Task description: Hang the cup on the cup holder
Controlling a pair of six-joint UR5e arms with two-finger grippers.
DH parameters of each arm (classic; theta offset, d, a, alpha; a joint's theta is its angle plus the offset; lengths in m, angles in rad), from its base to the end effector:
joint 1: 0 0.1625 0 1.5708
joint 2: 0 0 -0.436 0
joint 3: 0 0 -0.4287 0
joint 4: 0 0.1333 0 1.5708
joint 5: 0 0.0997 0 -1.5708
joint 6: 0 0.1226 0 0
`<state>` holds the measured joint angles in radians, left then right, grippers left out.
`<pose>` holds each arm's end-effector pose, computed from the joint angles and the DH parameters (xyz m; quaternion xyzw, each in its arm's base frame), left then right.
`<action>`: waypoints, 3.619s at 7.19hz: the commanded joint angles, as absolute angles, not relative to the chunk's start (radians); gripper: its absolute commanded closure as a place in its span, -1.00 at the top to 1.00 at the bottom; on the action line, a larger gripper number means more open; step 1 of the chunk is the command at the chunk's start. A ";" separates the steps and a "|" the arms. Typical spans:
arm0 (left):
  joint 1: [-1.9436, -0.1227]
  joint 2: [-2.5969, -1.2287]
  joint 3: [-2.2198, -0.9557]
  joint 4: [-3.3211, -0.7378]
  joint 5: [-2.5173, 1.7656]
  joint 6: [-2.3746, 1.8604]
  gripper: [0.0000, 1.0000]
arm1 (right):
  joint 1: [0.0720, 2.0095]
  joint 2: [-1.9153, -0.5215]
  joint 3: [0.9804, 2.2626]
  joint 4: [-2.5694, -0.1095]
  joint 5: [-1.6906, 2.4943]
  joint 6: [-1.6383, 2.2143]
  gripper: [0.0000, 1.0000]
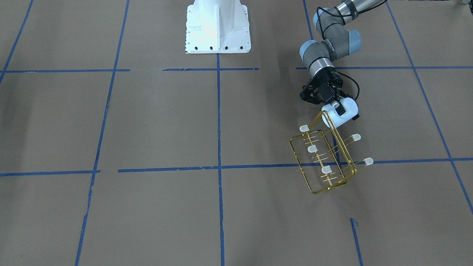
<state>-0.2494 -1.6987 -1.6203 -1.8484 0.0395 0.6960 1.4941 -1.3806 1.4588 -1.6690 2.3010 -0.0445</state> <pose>0.4844 -0.3873 0.4711 0.3648 -0.6202 0.4846 0.4974 0.0048 -0.6098 0.6505 -0.0151 -0.3568 -0.0530 0.9325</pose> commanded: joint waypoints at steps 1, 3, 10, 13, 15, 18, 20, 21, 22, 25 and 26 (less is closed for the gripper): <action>-0.249 -1.697 -1.623 -1.850 0.038 0.695 1.00 | 1.494 -1.381 1.459 -1.669 2.301 -0.044 1.00; -0.249 -1.692 -1.629 -1.848 0.038 0.695 1.00 | 1.494 -1.381 1.459 -1.669 2.301 -0.044 1.00; -0.259 -1.456 -1.890 -1.871 0.023 0.304 1.00 | 1.494 -1.381 1.459 -1.669 2.301 -0.044 1.00; -0.284 -1.428 -1.905 -1.891 -0.069 -0.176 1.00 | 1.494 -1.381 1.459 -1.669 2.301 -0.044 1.00; -0.296 -1.414 -1.924 -2.030 -0.183 -0.416 1.00 | 1.494 -1.381 1.459 -1.669 2.301 -0.044 1.00; -0.298 -1.407 -1.922 -2.508 -0.453 -0.486 1.00 | 1.494 -1.381 1.459 -1.669 2.301 -0.044 1.00; -0.360 -1.405 -1.919 -2.717 -0.614 -0.489 1.00 | 1.494 -1.381 1.459 -1.669 2.301 -0.044 1.00; -0.403 -1.404 -1.919 -2.755 -0.718 -0.565 1.00 | 1.494 -1.381 1.459 -1.669 2.301 -0.044 1.00; -0.426 -1.404 -1.917 -2.758 -0.815 -0.694 1.00 | 1.493 -1.381 1.459 -1.669 2.301 -0.043 1.00; -0.597 -1.407 -1.911 -2.770 -1.134 -0.775 1.00 | 1.494 -1.381 1.459 -1.669 2.301 -0.043 1.00; -0.673 -1.410 -1.907 -2.758 -1.272 -0.769 1.00 | 1.494 -1.381 1.459 -1.669 2.301 -0.044 1.00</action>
